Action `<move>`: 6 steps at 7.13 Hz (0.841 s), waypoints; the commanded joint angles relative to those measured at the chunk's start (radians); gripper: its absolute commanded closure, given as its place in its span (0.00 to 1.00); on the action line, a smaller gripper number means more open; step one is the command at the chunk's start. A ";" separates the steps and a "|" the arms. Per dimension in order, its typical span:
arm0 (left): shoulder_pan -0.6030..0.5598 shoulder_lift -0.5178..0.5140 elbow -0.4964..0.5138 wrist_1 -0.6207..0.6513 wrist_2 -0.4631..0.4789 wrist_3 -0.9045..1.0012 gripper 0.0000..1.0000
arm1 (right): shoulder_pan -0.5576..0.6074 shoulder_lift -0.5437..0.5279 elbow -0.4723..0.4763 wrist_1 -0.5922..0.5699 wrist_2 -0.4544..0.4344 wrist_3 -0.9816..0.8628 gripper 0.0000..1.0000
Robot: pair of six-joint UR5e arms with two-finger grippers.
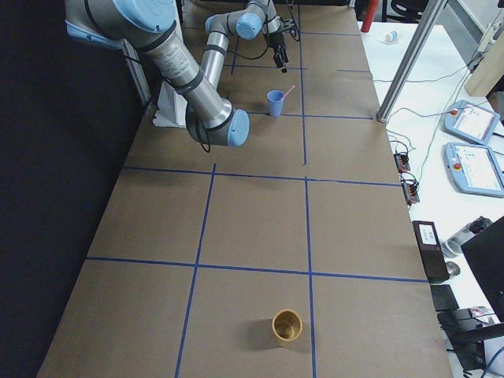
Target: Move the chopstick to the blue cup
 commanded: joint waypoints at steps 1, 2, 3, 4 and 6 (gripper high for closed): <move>-0.003 0.000 0.003 0.000 0.001 0.001 0.00 | 0.088 -0.056 0.100 -0.064 0.130 -0.016 0.00; -0.012 0.000 0.004 0.002 -0.001 0.001 0.00 | 0.194 -0.158 0.214 -0.080 0.257 -0.056 0.00; -0.029 0.026 0.006 0.002 -0.003 0.003 0.00 | 0.265 -0.288 0.325 -0.080 0.330 -0.181 0.00; -0.065 0.050 0.007 0.000 -0.010 0.033 0.00 | 0.329 -0.385 0.376 -0.075 0.397 -0.302 0.00; -0.197 0.098 0.106 -0.003 -0.148 0.224 0.00 | 0.539 -0.571 0.378 -0.035 0.592 -0.533 0.00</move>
